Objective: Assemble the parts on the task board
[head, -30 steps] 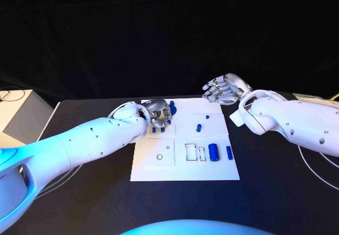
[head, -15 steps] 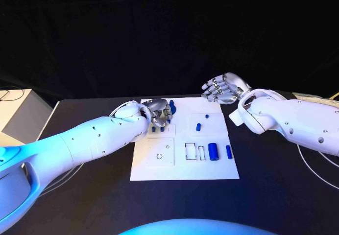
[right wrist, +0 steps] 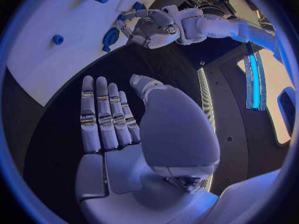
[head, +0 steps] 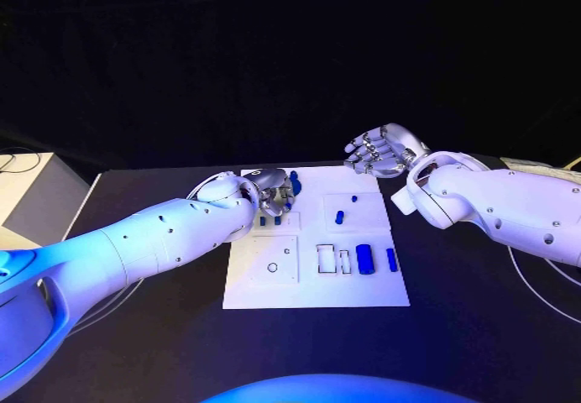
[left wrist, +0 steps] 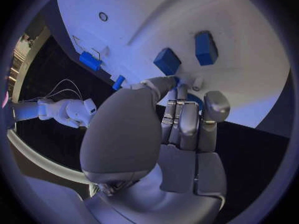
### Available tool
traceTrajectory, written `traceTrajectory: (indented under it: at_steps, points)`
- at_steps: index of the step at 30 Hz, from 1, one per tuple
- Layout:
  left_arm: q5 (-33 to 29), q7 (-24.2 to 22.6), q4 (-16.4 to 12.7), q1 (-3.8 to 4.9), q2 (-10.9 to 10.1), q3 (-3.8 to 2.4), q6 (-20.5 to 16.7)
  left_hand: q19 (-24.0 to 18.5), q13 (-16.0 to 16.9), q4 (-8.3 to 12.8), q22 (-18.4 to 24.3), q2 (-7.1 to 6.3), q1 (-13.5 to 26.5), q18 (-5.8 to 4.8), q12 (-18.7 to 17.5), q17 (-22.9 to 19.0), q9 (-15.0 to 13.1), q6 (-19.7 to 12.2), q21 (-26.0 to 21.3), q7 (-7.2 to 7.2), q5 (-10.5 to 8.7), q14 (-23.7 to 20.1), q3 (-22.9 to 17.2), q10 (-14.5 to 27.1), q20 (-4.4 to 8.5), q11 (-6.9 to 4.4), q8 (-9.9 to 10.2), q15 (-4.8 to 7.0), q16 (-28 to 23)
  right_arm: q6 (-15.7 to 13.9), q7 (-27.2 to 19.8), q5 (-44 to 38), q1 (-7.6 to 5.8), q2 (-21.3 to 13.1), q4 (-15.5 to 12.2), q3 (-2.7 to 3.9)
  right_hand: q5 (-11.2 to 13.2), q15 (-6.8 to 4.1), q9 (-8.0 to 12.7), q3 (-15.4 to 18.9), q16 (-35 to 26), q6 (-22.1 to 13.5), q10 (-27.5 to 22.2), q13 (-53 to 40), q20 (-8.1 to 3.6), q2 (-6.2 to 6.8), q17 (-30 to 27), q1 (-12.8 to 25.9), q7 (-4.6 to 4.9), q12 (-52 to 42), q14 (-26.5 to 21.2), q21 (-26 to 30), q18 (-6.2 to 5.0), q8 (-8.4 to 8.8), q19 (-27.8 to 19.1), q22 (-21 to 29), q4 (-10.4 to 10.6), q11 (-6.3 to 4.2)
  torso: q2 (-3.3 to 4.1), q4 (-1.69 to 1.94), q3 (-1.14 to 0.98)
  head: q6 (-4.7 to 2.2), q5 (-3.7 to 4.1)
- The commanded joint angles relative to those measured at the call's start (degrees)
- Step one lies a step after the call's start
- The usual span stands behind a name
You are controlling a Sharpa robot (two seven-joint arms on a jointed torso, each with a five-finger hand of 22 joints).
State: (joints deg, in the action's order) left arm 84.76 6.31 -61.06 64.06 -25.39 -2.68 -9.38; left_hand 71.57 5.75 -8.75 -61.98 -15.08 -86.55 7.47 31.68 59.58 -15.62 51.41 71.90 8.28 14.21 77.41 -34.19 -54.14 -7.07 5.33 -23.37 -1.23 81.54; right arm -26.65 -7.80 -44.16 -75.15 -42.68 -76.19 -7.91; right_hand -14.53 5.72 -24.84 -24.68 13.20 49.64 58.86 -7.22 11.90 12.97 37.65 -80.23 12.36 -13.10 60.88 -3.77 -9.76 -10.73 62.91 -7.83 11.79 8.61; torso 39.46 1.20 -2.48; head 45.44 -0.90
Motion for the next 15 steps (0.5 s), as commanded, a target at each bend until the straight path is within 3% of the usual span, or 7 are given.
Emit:
traceTrajectory:
  at_steps: [1,15]
  points:
    - [0.1,0.1,0.1,-0.29,0.3,0.24,2.5,0.4,0.2,0.6,-0.2,0.69,-0.2,-0.84,0.2,0.0,-0.2,0.5,0.3,-0.04,-0.12,0.1,-0.4,-0.9,0.14,-0.32,0.4,0.2,0.2,0.7,-0.7,-0.5,0.01,0.1,-0.2,0.02,0.0,0.11,0.0,-0.5,-0.3,0.4,0.1,0.0,0.17,0.44,-0.1,0.3,0.14,0.3,0.0,-0.1,-0.8,0.25,-0.2,0.0,0.0,0.29,0.03,0.06,0.0,0.0,0.06]
    - [-0.8,-0.7,0.3,-0.29,0.4,0.3,-0.6,1.8,0.6,2.1,-2.6,1.78,0.5,-1.34,-0.6,0.9,-0.9,2.9,2.1,-0.24,-0.25,1.0,-1.6,-3.4,0.8,-0.99,0.5,0.86,0.6,0.8,-0.7,-0.5,0.01,0.1,-0.2,0.02,-0.3,0.14,0.1,-0.6,-0.5,0.5,0.2,0.3,0.2,0.46,-0.2,0.5,0.15,0.4,0.1,-0.1,-0.8,0.32,-0.2,0.3,0.0,0.3,0.0,-0.03,0.0,0.07,0.16]
